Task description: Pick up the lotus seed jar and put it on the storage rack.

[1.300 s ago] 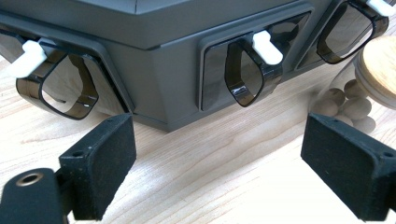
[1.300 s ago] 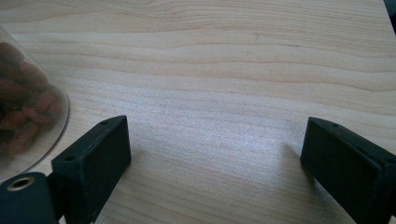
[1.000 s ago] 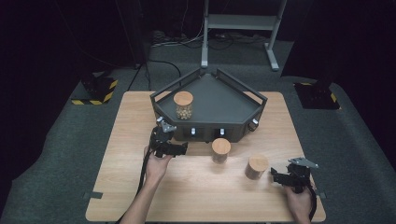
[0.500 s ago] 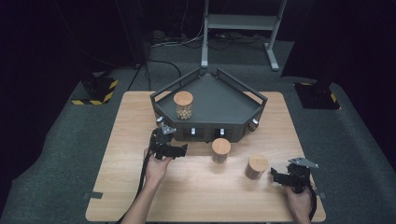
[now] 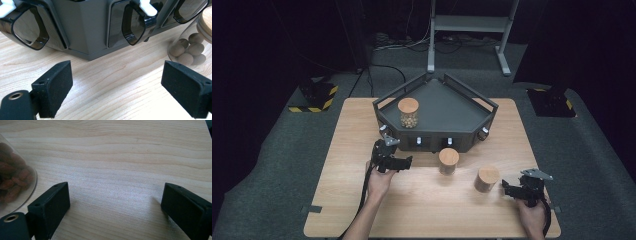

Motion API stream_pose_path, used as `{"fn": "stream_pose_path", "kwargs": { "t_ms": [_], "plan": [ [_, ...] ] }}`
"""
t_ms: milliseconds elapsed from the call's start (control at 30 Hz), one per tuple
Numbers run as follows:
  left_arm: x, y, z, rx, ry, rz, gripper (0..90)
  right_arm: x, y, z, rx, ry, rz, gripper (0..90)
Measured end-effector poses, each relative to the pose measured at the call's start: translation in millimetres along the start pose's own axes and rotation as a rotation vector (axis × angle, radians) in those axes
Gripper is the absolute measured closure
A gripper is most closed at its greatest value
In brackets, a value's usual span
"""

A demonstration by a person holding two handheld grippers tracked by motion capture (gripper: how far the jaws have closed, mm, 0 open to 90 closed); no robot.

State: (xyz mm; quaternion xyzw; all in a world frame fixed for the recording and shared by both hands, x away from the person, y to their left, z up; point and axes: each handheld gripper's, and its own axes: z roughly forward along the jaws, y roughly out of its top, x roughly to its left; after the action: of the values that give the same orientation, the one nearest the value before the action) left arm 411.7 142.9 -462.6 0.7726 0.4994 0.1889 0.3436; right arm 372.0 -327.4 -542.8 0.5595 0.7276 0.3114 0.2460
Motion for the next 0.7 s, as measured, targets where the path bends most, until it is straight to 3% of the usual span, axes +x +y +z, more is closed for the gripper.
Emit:
{"fn": "stream_pose_path", "kwargs": {
  "t_ms": [700],
  "plan": [
    [1.7, -10.1, 2.7, 0.004, -0.008, -0.020, 10.4, 0.0, 0.0, 0.0, 0.000, 0.000, 0.000, 8.2]
  ]
}}
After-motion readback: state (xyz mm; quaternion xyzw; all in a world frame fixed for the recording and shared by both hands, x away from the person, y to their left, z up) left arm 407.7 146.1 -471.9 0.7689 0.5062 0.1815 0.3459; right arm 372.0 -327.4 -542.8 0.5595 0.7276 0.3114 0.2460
